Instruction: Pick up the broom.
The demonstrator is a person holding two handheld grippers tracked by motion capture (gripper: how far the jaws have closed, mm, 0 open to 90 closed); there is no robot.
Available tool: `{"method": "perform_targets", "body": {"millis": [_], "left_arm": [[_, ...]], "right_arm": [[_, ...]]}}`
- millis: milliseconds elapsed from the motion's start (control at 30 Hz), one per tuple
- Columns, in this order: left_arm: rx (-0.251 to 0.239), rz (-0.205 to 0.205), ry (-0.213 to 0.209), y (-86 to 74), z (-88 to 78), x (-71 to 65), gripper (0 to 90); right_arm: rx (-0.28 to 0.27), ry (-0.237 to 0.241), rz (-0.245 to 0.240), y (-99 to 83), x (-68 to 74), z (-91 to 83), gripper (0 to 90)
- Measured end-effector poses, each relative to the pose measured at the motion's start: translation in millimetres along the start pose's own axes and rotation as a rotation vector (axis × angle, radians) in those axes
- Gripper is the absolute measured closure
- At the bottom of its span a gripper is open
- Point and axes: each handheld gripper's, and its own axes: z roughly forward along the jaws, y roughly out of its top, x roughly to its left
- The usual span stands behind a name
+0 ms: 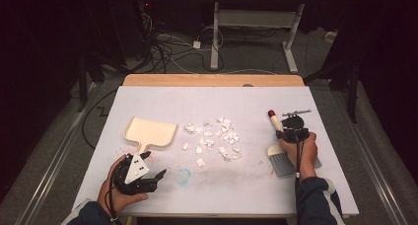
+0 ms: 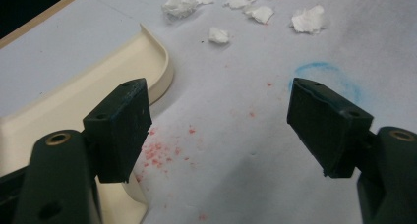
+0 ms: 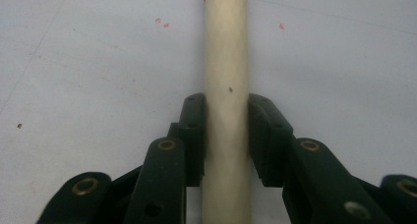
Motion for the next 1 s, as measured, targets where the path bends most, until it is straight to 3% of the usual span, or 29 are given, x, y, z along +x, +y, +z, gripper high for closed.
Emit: {"method": "perform_targets", "body": {"millis": [333, 1000], "left_arm": [[-0.008, -0.006, 0.000, -0.4, -2.0, 1.1, 24.2], [-0.013, -0.007, 0.003, 1.2, -3.3, -0.1, 24.3]], "right_arm": [[-0.054, 0.013, 0.008, -2.1, -3.0, -5.3, 70.7], [-0.314, 0.089, -0.018, -11.7, -10.4, -73.9, 71.2]]}}
